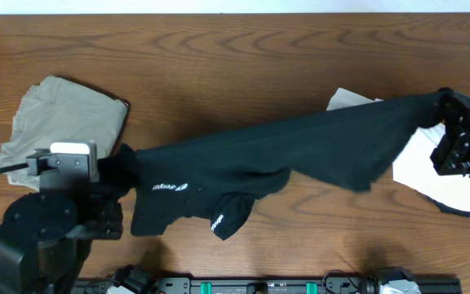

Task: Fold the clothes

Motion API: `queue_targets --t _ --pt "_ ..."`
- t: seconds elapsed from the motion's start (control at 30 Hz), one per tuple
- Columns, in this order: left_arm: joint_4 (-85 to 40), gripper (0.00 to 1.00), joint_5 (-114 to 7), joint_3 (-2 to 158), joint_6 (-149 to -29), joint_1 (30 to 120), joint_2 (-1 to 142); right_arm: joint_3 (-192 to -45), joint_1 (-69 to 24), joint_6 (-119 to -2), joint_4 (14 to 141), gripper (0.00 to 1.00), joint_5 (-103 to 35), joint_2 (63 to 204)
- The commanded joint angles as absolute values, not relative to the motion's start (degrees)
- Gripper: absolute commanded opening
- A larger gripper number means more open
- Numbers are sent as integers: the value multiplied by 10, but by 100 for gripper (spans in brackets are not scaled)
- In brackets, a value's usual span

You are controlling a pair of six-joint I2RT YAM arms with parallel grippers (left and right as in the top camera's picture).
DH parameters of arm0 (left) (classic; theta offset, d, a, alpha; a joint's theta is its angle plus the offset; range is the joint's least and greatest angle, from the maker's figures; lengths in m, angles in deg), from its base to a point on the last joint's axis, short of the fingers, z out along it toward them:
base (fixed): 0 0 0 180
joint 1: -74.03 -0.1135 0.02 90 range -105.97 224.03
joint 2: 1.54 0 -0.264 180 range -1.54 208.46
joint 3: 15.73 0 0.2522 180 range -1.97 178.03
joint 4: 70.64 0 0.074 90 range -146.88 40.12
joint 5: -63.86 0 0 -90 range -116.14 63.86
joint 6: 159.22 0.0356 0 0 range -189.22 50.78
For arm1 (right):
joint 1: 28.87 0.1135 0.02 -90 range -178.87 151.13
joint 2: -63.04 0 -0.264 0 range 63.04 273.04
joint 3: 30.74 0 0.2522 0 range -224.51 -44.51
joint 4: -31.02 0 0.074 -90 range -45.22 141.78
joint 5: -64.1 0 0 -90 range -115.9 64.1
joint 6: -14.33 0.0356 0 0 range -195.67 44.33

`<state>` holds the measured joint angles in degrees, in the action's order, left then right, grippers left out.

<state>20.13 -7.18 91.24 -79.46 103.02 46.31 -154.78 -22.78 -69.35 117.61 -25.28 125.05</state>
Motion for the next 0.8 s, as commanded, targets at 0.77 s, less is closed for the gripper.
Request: queue_targets --t 0.77 --pt "181 6 -136 1174 -701 1027 475 -1704 -237 -591 1329 1 -67 1265"
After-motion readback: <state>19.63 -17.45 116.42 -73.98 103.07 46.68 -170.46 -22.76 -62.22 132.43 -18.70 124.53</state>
